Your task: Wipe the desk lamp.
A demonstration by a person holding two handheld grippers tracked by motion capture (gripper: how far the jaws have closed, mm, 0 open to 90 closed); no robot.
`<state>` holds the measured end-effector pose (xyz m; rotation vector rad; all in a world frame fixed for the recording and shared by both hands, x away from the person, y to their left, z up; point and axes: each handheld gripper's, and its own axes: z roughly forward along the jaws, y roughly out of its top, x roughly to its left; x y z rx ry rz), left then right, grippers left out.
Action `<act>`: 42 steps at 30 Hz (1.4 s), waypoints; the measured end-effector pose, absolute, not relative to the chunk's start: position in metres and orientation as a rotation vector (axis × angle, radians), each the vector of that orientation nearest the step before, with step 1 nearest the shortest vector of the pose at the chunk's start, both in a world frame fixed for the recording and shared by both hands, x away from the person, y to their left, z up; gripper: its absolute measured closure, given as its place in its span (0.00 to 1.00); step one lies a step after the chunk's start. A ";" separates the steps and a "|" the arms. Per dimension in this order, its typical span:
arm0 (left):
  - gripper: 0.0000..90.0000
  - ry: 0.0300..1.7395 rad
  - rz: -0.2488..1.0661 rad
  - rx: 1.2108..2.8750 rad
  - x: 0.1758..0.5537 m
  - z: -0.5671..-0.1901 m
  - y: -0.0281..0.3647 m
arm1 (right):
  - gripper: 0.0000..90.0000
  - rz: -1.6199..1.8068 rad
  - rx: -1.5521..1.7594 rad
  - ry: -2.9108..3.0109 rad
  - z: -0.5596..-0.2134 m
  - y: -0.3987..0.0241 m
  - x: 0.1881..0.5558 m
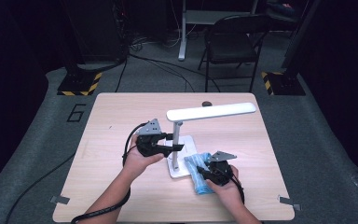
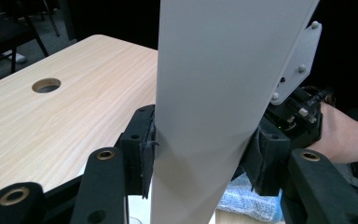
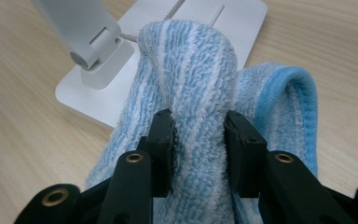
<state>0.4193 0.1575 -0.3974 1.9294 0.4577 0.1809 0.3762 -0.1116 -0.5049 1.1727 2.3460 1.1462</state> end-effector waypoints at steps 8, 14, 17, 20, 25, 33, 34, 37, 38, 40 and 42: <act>0.57 0.490 0.207 1.924 0.426 -0.397 0.149 | 0.74 1.079 1.199 2.286 -0.502 -0.119 0.386; 0.57 0.483 0.193 1.931 0.426 -0.397 0.150 | 0.78 1.031 1.162 2.310 -0.508 -0.111 0.374; 0.57 0.489 0.198 1.930 0.426 -0.397 0.149 | 0.78 1.036 1.171 2.295 -0.510 -0.102 0.366; 0.56 0.491 0.197 1.927 0.426 -0.397 0.149 | 0.79 1.055 1.125 2.335 -0.511 -0.096 0.360; 0.56 0.505 0.193 1.920 0.426 -0.398 0.148 | 0.79 1.077 1.102 2.366 -0.514 -0.081 0.353; 0.56 0.509 0.207 1.907 0.423 -0.399 0.149 | 0.77 1.156 1.132 2.389 -0.515 -0.065 0.349; 0.56 0.510 0.205 1.907 0.423 -0.399 0.149 | 0.77 1.154 1.113 2.382 -0.516 -0.063 0.349; 0.56 0.506 0.199 1.912 0.425 -0.399 0.150 | 0.78 1.096 1.041 2.391 -0.516 -0.060 0.349; 0.56 0.504 0.200 1.916 0.425 -0.399 0.150 | 0.79 1.073 0.975 2.381 -0.517 -0.060 0.350; 0.56 0.506 0.194 1.916 0.426 -0.398 0.152 | 0.79 1.050 0.948 2.378 -0.518 -0.061 0.350; 0.56 0.511 0.196 1.912 0.426 -0.399 0.153 | 0.79 1.024 0.940 2.346 -0.519 -0.063 0.351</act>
